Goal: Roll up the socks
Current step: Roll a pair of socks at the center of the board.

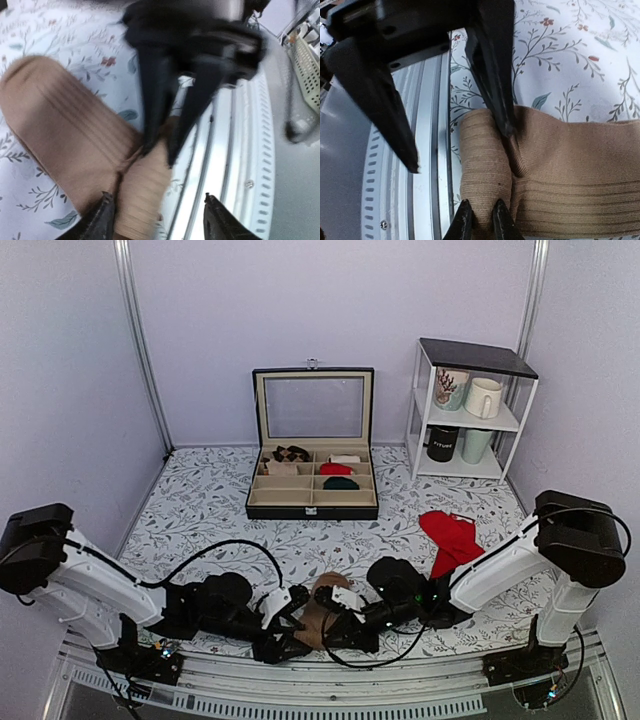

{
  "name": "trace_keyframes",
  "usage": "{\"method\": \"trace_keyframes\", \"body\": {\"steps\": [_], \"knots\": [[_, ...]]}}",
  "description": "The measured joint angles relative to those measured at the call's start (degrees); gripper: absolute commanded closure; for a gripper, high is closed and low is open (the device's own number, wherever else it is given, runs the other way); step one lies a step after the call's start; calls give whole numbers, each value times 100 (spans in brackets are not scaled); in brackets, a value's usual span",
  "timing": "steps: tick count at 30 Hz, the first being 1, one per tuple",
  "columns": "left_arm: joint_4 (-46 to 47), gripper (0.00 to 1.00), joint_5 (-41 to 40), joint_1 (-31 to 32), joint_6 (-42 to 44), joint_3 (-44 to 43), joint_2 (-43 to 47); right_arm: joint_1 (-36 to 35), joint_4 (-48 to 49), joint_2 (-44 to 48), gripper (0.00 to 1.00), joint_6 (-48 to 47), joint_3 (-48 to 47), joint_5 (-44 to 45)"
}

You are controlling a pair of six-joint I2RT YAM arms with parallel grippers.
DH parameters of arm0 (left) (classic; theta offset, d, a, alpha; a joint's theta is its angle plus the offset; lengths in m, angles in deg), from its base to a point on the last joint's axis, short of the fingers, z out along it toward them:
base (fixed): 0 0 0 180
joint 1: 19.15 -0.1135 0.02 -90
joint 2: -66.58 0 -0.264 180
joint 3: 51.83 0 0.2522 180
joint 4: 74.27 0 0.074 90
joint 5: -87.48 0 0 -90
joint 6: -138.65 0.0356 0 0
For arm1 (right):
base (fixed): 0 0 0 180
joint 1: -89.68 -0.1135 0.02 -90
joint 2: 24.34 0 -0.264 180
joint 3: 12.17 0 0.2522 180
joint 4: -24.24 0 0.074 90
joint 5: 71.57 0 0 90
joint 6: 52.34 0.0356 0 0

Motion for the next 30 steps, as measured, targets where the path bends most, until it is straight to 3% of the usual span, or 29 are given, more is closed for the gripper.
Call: {"method": "trace_keyframes", "body": {"steps": [6, 13, 21, 30], "knots": [[-321, 36, -664, 518, 575, 0, 824, 549, -553, -442, 92, 533, -579, -1351], [-313, 38, -1091, 568, 841, 2, 544, 920, -896, -942, 92, 994, -1005, -2411], [-243, 41, -1462, 638, 1058, -179, -184, 1023, -887, -1145, 92, 1381, -1073, -2758], [-72, 51, -1622, 654, 1167, -236, -422, 1049, -866, -1235, 91, 1502, -1106, -2922]]}}
